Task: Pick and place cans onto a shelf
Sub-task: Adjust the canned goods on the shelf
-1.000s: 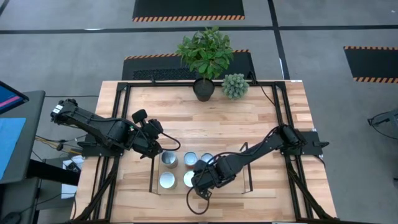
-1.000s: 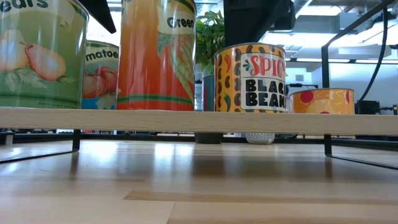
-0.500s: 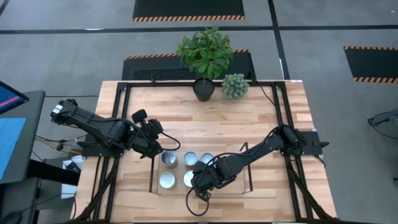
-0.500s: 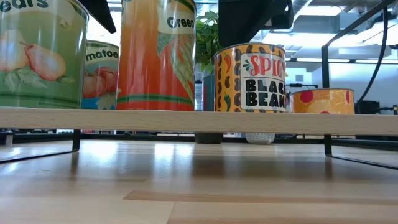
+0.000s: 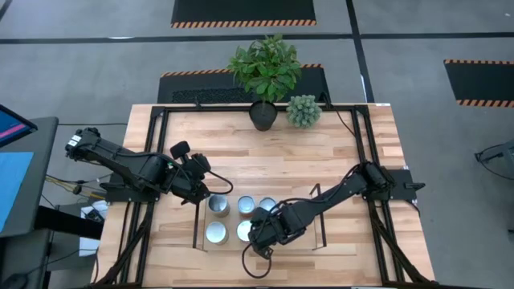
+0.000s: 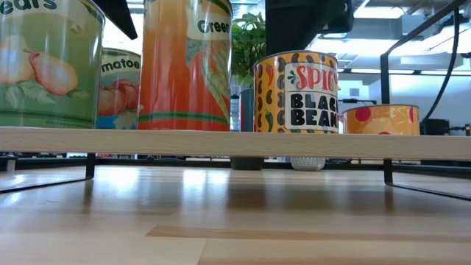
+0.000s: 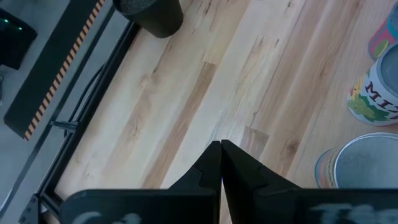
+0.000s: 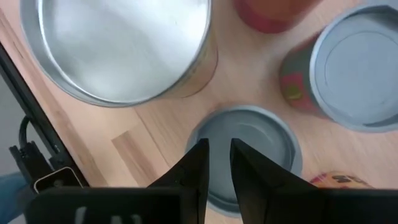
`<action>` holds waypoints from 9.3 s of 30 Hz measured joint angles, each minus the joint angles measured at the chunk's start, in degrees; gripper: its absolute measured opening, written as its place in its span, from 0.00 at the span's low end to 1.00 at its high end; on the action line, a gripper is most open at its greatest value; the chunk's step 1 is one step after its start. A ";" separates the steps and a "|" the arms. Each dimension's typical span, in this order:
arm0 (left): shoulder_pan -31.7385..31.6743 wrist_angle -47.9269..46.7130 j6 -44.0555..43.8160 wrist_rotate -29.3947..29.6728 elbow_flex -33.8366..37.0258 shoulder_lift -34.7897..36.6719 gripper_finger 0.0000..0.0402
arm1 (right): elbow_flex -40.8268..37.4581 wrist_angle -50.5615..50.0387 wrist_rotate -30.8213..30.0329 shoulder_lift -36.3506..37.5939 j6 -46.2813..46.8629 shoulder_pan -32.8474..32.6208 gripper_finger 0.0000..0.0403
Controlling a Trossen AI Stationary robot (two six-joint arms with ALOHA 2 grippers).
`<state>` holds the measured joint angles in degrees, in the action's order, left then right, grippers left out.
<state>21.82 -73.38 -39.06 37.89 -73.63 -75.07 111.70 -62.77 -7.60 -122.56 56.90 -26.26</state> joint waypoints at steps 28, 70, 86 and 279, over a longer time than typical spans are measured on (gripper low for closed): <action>0.00 0.02 0.40 0.00 0.00 0.00 0.00 | -0.72 1.57 -0.22 -0.08 1.58 -0.04 0.23; 0.00 1.38 0.36 -0.85 0.00 -0.02 0.00 | 3.69 -17.29 -6.86 2.12 8.37 -2.15 0.23; 0.00 4.55 0.89 -0.87 0.02 -0.04 0.00 | -7.08 -13.93 -2.18 7.66 8.59 -1.25 0.23; -4.28 78.23 25.30 -10.70 63.09 57.86 0.00 | -7.21 -1.97 13.67 34.18 -42.60 13.60 0.23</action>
<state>17.54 4.84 -13.76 27.19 -10.54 -17.21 104.49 -64.73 6.08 -88.39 14.30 -12.66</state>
